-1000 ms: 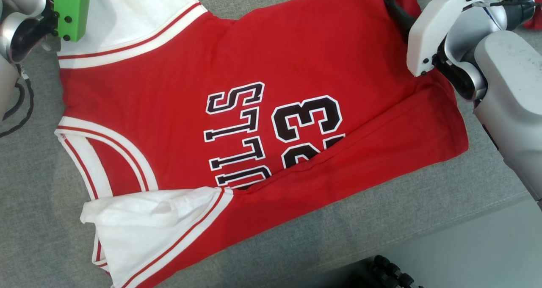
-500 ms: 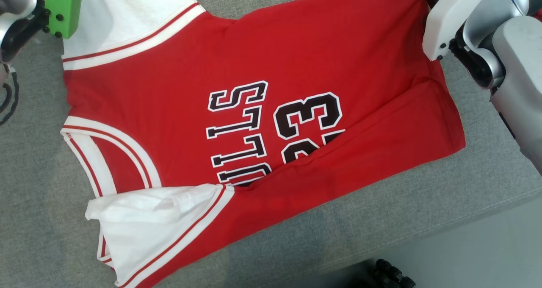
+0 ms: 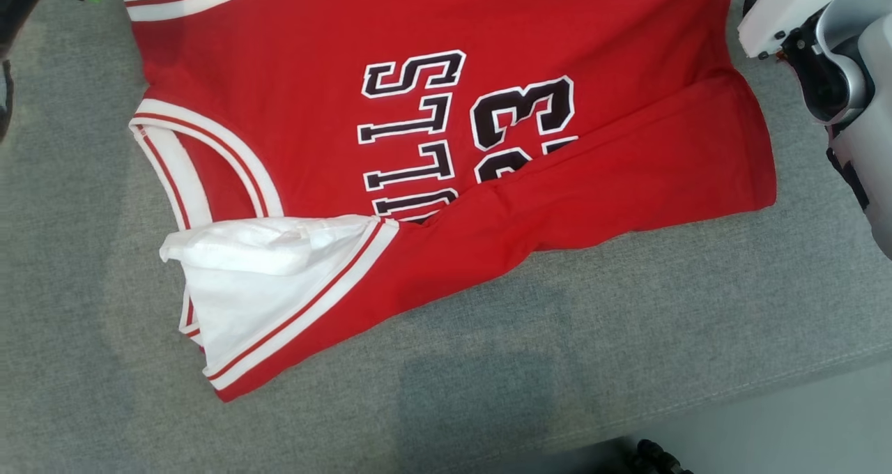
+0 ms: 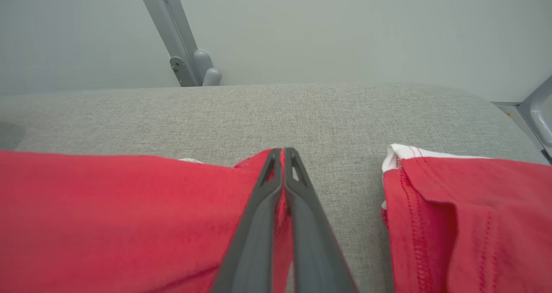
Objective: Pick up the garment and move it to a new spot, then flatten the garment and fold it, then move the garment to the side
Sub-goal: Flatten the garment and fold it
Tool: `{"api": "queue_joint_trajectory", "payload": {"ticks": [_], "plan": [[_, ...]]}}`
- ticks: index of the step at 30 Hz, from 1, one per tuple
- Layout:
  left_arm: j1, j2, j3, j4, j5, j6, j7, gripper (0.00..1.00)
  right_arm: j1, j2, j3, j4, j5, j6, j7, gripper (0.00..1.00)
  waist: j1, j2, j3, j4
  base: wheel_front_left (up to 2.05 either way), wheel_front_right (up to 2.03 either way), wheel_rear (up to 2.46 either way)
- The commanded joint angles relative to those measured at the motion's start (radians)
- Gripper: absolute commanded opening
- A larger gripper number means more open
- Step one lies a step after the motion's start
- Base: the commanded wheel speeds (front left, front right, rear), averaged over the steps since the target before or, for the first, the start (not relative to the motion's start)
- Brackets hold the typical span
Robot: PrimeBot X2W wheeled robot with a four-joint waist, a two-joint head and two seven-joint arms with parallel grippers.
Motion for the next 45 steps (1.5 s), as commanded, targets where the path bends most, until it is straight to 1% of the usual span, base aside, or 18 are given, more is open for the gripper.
{"api": "queue_joint_trajectory", "payload": {"ticks": [1, 3, 5, 11, 13, 19, 24, 30, 31, 34, 37, 45], "plan": [[0.009, -0.003, -0.003, -0.011, -0.023, 0.0, -0.022, 0.0, 0.012, -0.014, 0.007, -0.001, 0.023, -0.002, -0.011, 0.0, -0.0001, 0.0, -0.014, 0.021, 0.0, 0.0, 0.0], [0.035, -0.004, -0.013, -0.039, -0.041, -0.001, -0.05, 0.0, 0.035, -0.033, 0.02, -0.009, 0.045, -0.002, -0.025, 0.0, -0.0001, 0.0, -0.025, 0.034, 0.0, 0.0, 0.0], [0.059, 0.008, -0.024, -0.076, -0.063, -0.001, -0.076, 0.0, 0.056, -0.058, 0.045, -0.026, 0.061, -0.002, -0.037, 0.0, -0.0001, 0.0, -0.037, 0.047, 0.0, 0.0, 0.0], [0.158, 0.069, -0.033, -0.206, -0.109, -0.001, -0.143, 0.0, 0.131, -0.133, 0.094, -0.077, 0.106, -0.002, -0.084, 0.0, -0.0001, 0.0, -0.074, 0.082, 0.0, 0.0, 0.0], [0.193, 0.095, -0.03, -0.255, -0.119, 0.008, -0.156, 0.0, 0.154, -0.159, 0.105, -0.094, 0.116, -0.002, -0.101, 0.0, -0.0001, 0.0, -0.085, 0.093, 0.0, 0.0, 0.0], [0.311, 0.182, -0.021, -0.439, -0.145, 0.07, -0.17, 0.0, 0.214, -0.203, 0.117, -0.122, 0.143, -0.002, -0.143, 0.0, -0.0001, 0.0, -0.113, 0.112, 0.0, 0.0, 0.0], [0.41, 0.242, -0.023, -0.592, -0.192, 0.124, -0.133, 0.0, 0.258, -0.22, 0.118, -0.131, 0.151, -0.002, -0.163, 0.0, -0.0001, 0.0, -0.125, 0.121, 0.0, 0.0, 0.0], [0.529, 0.312, -0.04, -0.754, -0.234, 0.206, -0.091, 0.0, 0.305, -0.23, 0.108, -0.131, 0.156, -0.002, -0.179, 0.0, -0.0001, 0.0, -0.128, 0.121, 0.0, 0.0, 0.0], [0.529, 0.312, -0.04, -0.754, -0.234, 0.206, -0.091, 0.0, 0.305, -0.23, 0.108, -0.131, 0.156, -0.002, -0.179, 0.0, -0.0001, 0.0, -0.128, 0.121, 0.0, 0.0, 0.0], [0.596, 0.333, -0.048, -0.811, -0.259, 0.246, -0.103, 0.0, 0.327, -0.226, 0.102, -0.13, 0.154, -0.002, -0.188, 0.0, -0.0001, 0.0, -0.124, 0.118, 0.0, 0.0, 0.0], [0.648, 0.342, -0.054, -0.84, -0.27, 0.274, -0.12, 0.0, 0.35, -0.222, 0.103, -0.127, 0.158, -0.002, -0.192, 0.0, -0.0001, 0.0, -0.119, 0.118, 0.0, 0.0, 0.0], [0.737, 0.34, -0.059, -0.849, -0.283, 0.307, -0.185, 0.0, 0.391, -0.225, 0.09, -0.126, 0.164, -0.002, -0.2, 0.0, -0.0001, 0.0, -0.12, 0.118, 0.0, 0.0, 0.0]]}}
